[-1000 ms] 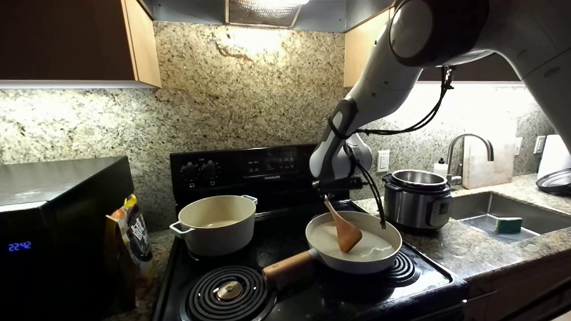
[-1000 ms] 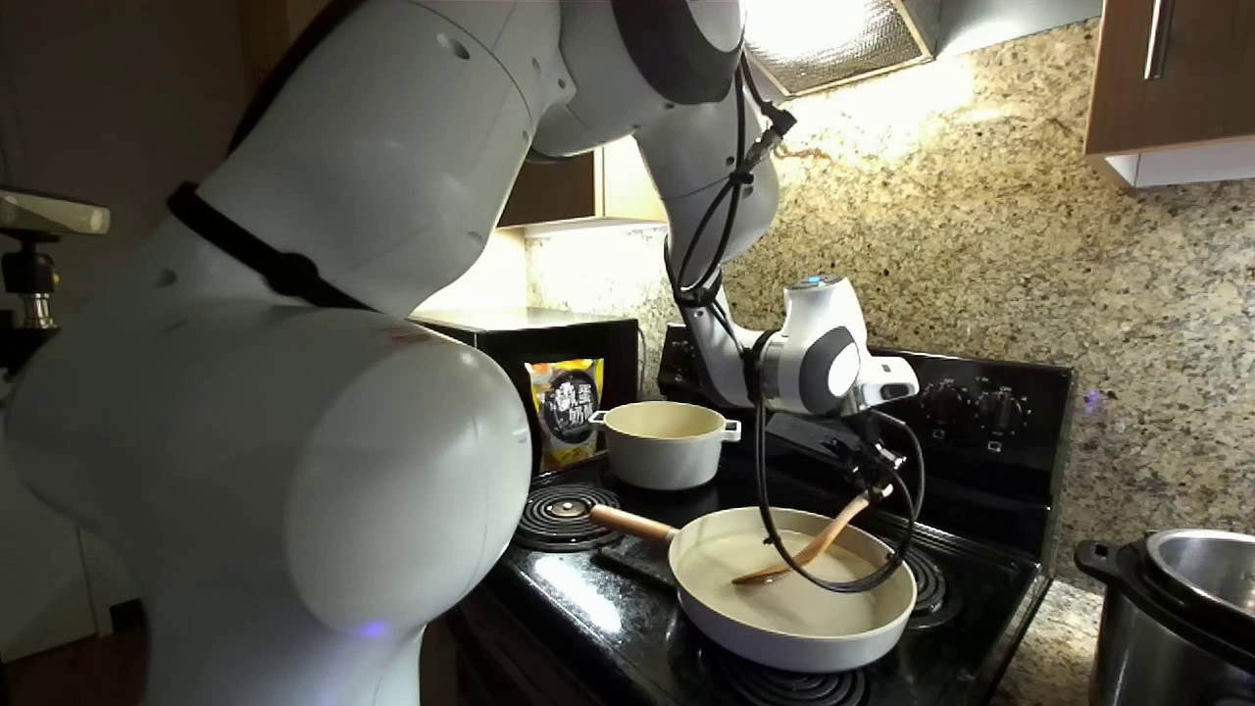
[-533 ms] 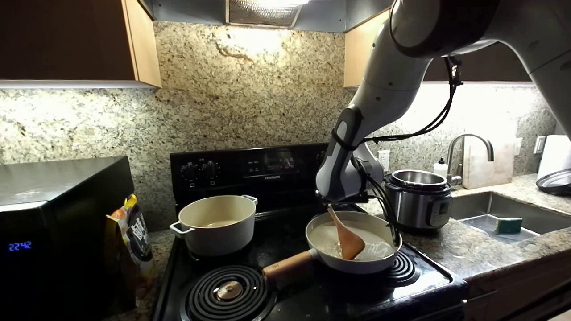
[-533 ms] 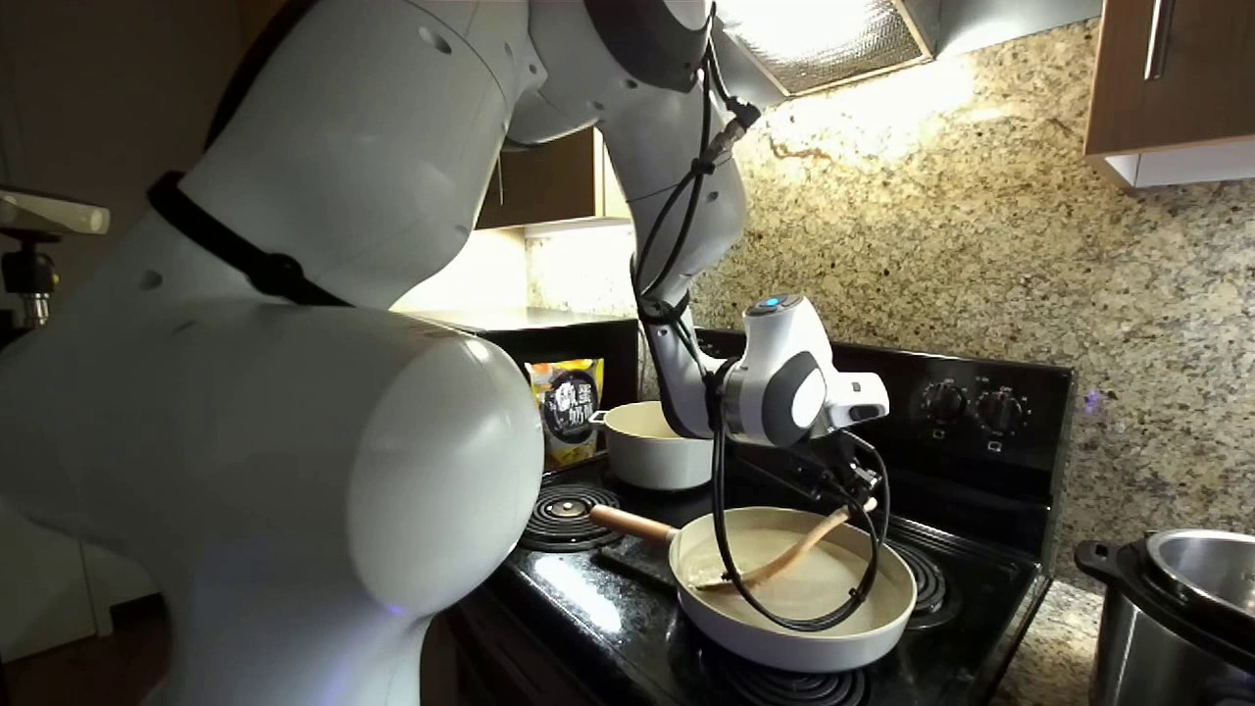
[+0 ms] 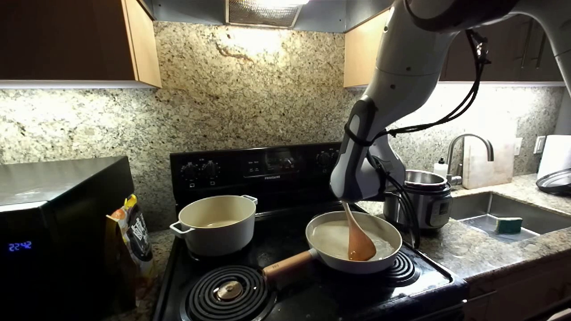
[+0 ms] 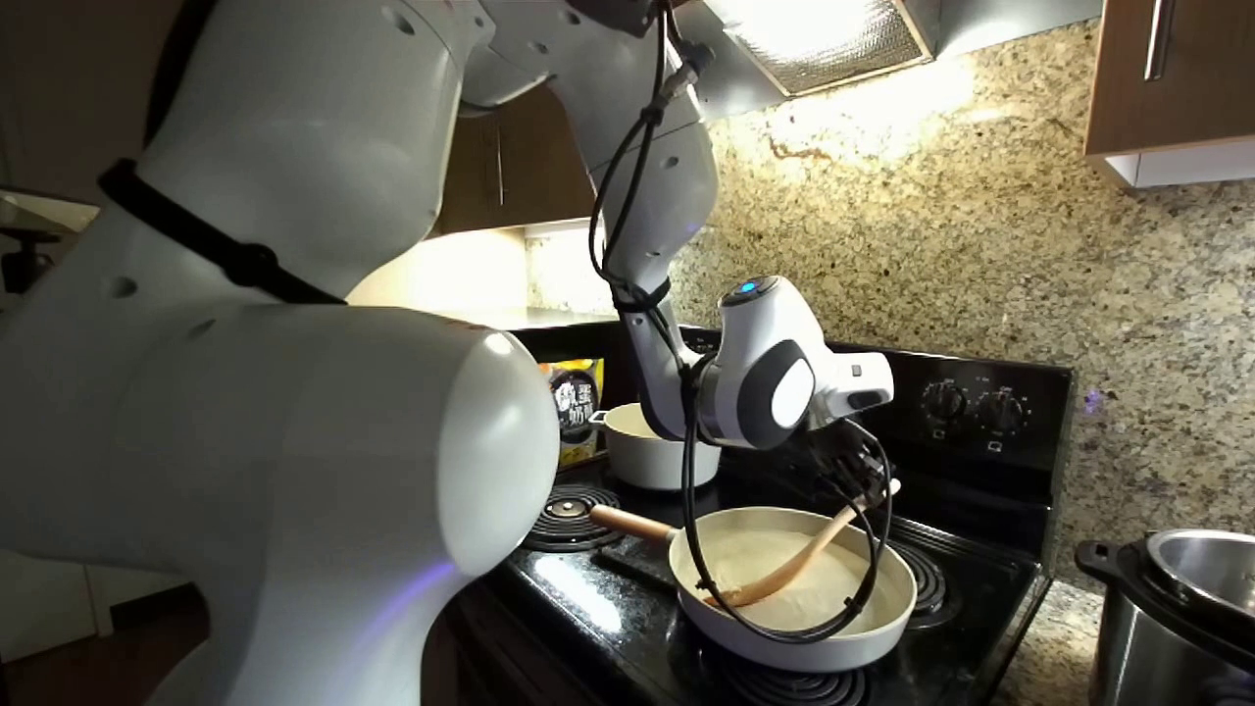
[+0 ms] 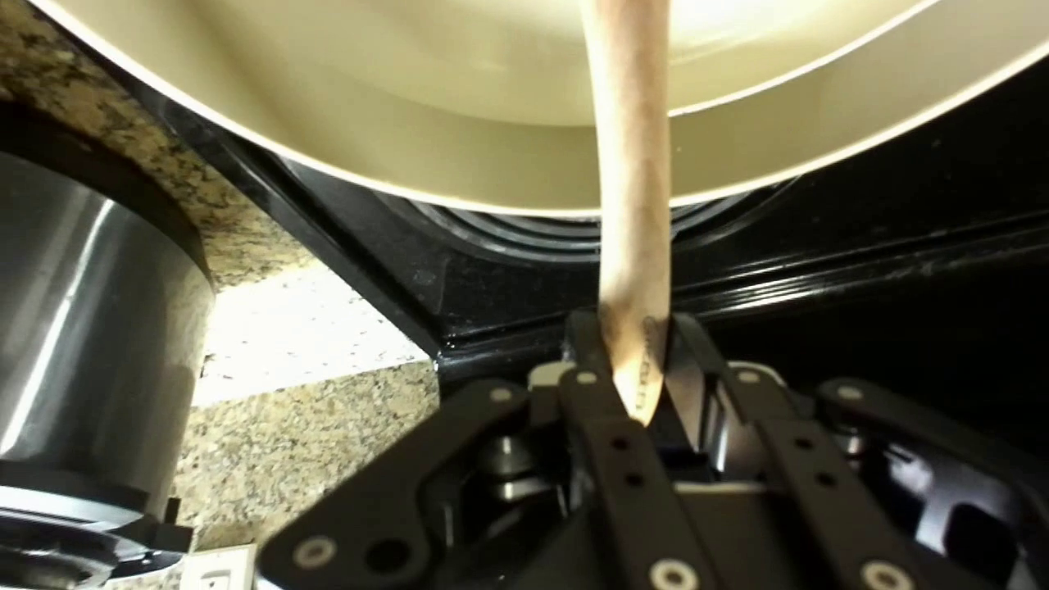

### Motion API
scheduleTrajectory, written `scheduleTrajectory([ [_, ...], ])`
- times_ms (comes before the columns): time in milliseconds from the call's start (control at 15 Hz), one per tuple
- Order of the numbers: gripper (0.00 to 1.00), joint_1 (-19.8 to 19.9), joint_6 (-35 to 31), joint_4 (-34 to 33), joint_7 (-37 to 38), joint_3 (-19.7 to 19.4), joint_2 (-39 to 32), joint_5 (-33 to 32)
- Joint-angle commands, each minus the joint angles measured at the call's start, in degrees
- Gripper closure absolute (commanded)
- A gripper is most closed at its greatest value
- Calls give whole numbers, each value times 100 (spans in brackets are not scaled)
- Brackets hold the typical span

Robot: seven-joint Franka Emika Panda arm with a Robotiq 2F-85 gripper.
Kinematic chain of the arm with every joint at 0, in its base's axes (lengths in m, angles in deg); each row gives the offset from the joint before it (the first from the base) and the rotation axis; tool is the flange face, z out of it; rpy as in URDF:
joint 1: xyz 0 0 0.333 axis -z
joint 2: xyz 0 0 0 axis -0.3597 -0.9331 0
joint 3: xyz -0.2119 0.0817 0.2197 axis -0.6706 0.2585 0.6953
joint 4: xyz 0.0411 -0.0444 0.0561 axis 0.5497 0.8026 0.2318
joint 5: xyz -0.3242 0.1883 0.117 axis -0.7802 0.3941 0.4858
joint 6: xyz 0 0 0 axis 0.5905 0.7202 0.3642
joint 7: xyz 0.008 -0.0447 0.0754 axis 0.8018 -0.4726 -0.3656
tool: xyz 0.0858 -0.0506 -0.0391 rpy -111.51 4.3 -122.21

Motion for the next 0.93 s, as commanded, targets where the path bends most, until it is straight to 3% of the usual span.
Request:
scheduleTrajectory([
  [0,94,-391,-312,594,-9,-423,505,283],
  [267,94,-427,-442,824,9,-644,740,436],
  [867,94,240,-293,658,153,-630,1043,262],
])
